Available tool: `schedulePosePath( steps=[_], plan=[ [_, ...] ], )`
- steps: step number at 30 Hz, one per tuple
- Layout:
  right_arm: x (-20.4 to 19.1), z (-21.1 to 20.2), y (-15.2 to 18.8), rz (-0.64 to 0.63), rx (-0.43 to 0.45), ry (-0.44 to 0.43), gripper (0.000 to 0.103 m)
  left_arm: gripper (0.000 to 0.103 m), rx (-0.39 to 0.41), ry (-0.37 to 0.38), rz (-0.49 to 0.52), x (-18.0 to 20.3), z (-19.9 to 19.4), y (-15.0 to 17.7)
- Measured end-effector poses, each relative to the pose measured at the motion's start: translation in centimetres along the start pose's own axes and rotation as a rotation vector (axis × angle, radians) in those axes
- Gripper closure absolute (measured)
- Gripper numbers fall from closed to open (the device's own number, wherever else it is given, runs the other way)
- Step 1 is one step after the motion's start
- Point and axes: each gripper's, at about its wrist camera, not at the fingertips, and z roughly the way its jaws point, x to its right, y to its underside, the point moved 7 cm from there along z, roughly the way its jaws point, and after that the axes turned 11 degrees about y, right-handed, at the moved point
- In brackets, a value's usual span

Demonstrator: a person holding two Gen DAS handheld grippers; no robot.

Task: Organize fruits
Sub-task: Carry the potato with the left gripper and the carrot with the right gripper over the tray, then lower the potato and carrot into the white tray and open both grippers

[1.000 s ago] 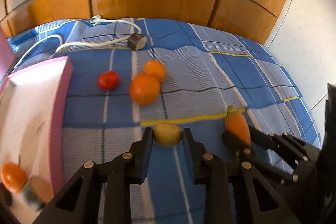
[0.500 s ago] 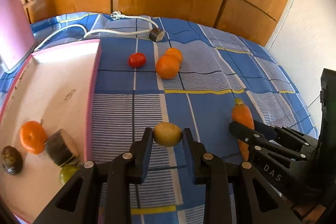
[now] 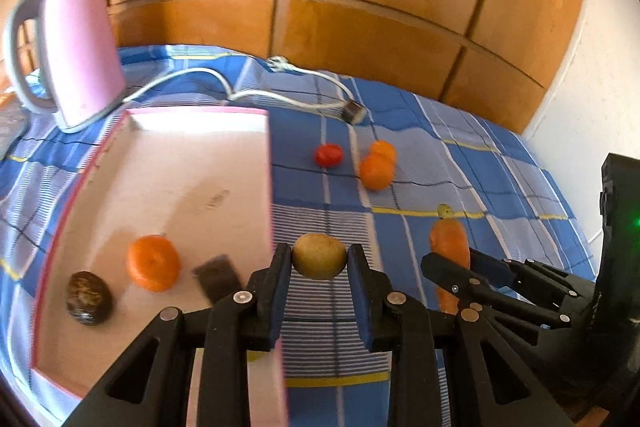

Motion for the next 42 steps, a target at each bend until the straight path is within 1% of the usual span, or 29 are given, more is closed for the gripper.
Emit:
schedulePosePath(
  steps=[5,12,18,25,27,33,38,42],
  plan=[
    [-2.9,-0.4,-1.1,-0.037,0.006,-0.056,0.074,0.074,0.032,-0.03,-0.034,-2.4,-1.6,-0.4],
    [-6.8,-0.7,-2.6,-0.084,-0.001,-0.128,0.074,0.074,0.054,-0.067,-0.073,-5.3,-2.9,-0.6],
    [-9.6,-0.1,-3.8,-0.079,-0.034,-0.198,0.074,0.074,0.076,-0.106,-0.126,-8.7,-4.1,-0.8],
    [-12.9,0.8,-5.0,-0.075,-0.066,-0.254,0.073,0.074,0.096,-0.158,-0.183,-12.5,-5.0,-1.7],
    [-13.8,1.1,-5.3,-0.075,-0.072,-0.265,0.073,0.071,0.108,-0.185,-0.2,-13.3,-5.3,-1.7],
    [-14.5,1.4,-5.1,-0.075,-0.071,-0.258,0.072,0.07,0.097,-0.204,-0.23,-14.4,-5.6,-0.7],
    [-13.4,1.3,-4.1,-0.05,-0.09,-0.251,0.072,0.07,0.083,-0.221,-0.24,-14.2,-5.3,0.2],
    [-12.4,0.9,-3.2,-0.031,-0.093,-0.242,0.072,0.07,0.073,-0.219,-0.238,-13.6,-5.2,0.7]
  ],
)
